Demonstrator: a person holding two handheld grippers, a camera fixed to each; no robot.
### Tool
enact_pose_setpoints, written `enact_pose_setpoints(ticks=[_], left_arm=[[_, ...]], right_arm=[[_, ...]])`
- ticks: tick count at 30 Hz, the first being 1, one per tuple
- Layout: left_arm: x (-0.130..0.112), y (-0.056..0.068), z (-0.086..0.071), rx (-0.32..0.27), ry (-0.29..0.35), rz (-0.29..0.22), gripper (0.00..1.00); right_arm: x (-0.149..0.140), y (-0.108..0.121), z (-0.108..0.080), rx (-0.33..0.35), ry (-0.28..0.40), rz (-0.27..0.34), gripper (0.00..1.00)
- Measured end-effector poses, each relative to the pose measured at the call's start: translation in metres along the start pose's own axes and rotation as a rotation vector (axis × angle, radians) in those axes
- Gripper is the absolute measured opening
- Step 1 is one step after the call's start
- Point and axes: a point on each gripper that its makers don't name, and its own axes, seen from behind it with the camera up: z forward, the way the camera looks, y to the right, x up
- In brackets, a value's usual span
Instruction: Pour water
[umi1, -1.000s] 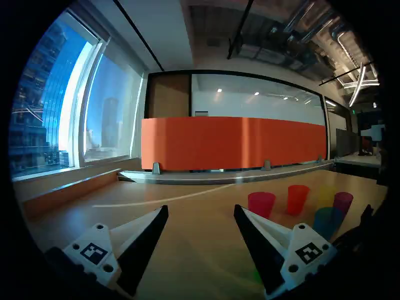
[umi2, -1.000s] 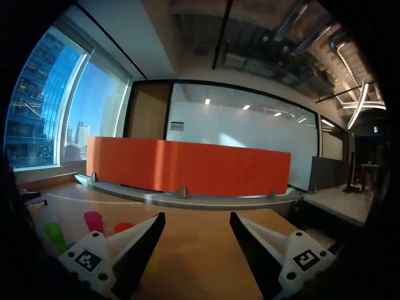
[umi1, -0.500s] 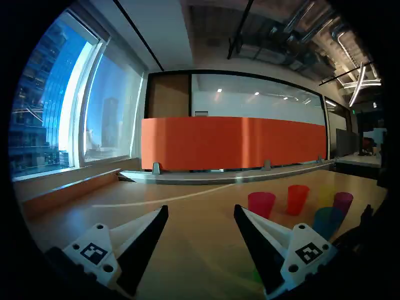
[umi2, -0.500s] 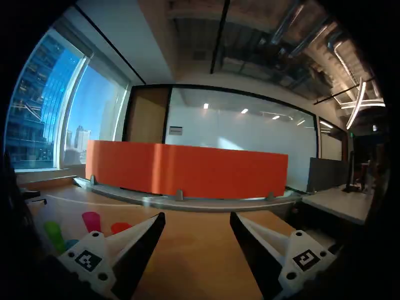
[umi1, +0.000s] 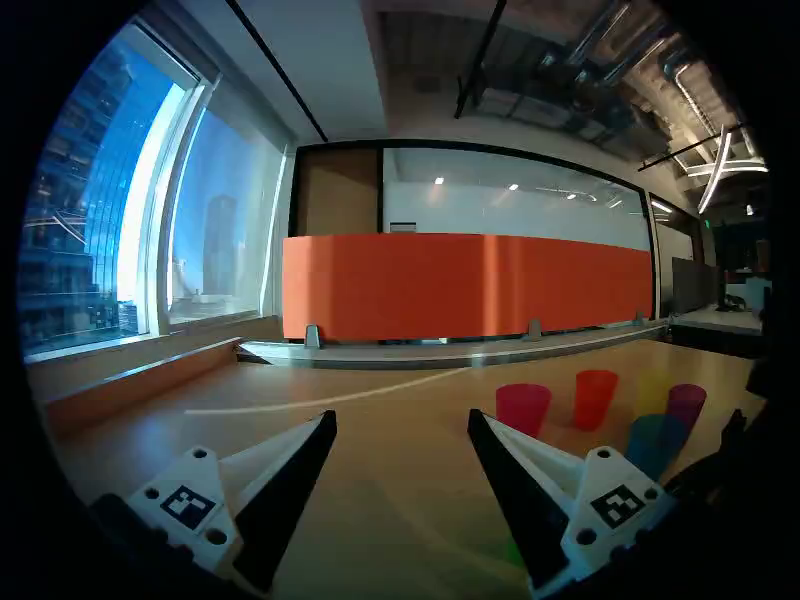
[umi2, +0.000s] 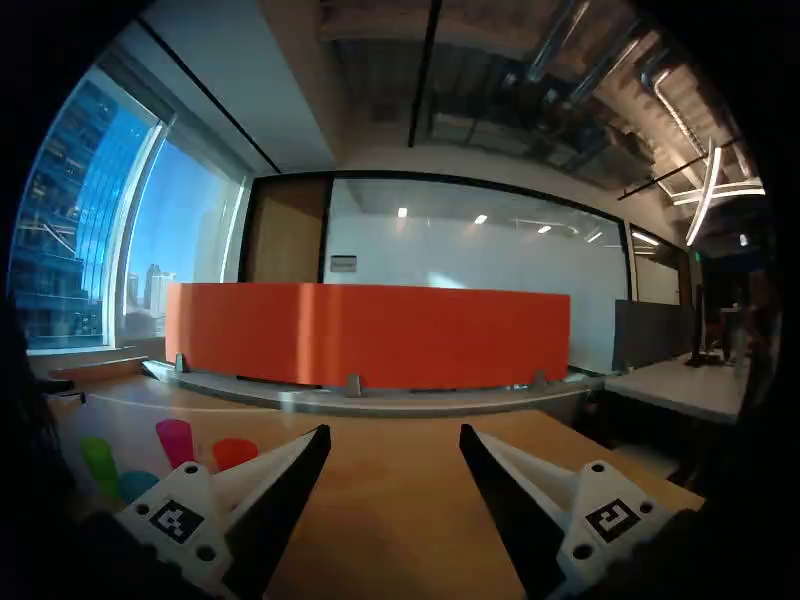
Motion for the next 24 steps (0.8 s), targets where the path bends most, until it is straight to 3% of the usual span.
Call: enact_pose_setpoints(ticks=[24], left_arm=[[0.0,0.001,0.0,0.0,0.0,0.0,0.98]], right_arm=[[-0.06,-0.005,0.021,0.023,-0.017,0.065,1.0]])
